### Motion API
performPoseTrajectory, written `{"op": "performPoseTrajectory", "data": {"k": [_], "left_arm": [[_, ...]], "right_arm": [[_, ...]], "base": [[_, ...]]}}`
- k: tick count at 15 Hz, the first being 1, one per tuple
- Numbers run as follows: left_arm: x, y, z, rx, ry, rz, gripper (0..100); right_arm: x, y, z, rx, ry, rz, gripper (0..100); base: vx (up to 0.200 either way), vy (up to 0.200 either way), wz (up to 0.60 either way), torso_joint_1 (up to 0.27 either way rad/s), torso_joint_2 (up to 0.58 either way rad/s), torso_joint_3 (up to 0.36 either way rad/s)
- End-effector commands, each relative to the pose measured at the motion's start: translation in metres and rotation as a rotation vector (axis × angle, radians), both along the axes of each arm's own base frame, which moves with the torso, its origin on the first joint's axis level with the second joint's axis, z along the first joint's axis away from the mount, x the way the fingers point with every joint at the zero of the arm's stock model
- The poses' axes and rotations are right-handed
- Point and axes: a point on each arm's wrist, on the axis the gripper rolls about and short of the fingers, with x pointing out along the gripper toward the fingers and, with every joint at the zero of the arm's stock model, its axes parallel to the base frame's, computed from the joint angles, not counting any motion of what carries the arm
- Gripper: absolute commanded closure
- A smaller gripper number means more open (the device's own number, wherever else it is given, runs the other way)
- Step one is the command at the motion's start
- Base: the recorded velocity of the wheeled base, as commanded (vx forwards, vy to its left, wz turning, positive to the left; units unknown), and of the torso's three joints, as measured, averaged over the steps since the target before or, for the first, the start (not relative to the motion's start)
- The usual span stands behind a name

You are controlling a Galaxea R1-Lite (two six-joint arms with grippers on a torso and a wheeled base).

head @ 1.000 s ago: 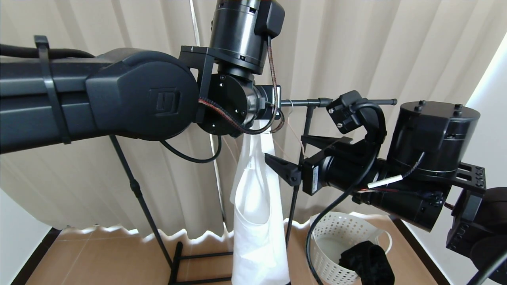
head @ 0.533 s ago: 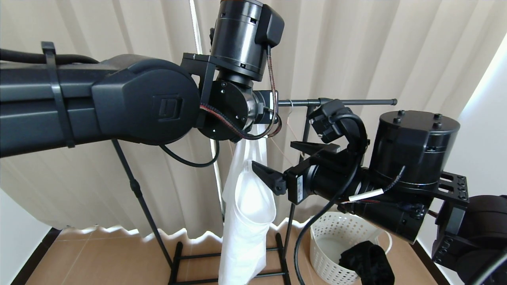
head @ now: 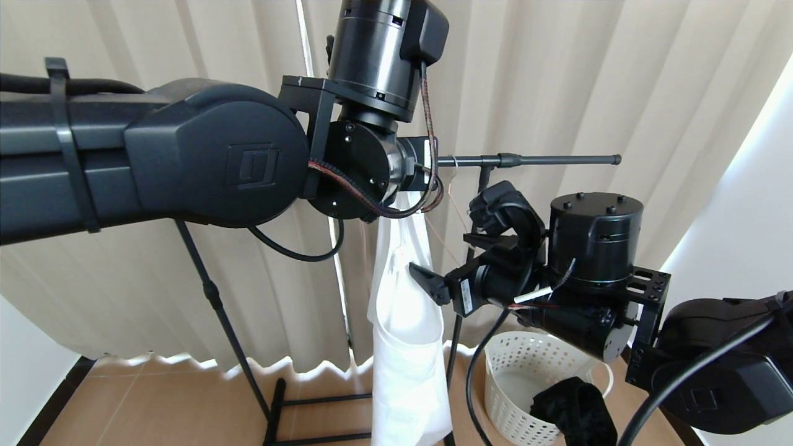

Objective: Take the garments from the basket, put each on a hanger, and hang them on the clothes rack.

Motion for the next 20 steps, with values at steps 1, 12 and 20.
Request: {"op": "performPoseTrajectory", "data": {"k": [1, 12, 20], "left_arm": [[-0.002, 0.002, 0.003, -0.005, -0.004, 0.0, 100], [-0.006, 0.004, 0.005, -0.007, -0.005, -0.003, 100], [-0.01, 0.009, 0.0, -0.004, 0.018, 0.004, 100]], "right_arm": [[0.004, -0.005, -0.01, -0.041, 0.015, -0.014, 0], [0.006, -0.018, -0.023, -0.139, 0.011, -0.026, 0], [0.031, -0.045, -0.009, -0.124, -0.076, -0.15, 100]], "base": [[0.0, 0.0, 0.0, 0.0, 0.0, 0.0], [0.0, 0.0, 0.0, 0.0, 0.0, 0.0], [0.0, 0.0, 0.0, 0.0, 0.0, 0.0]]}}
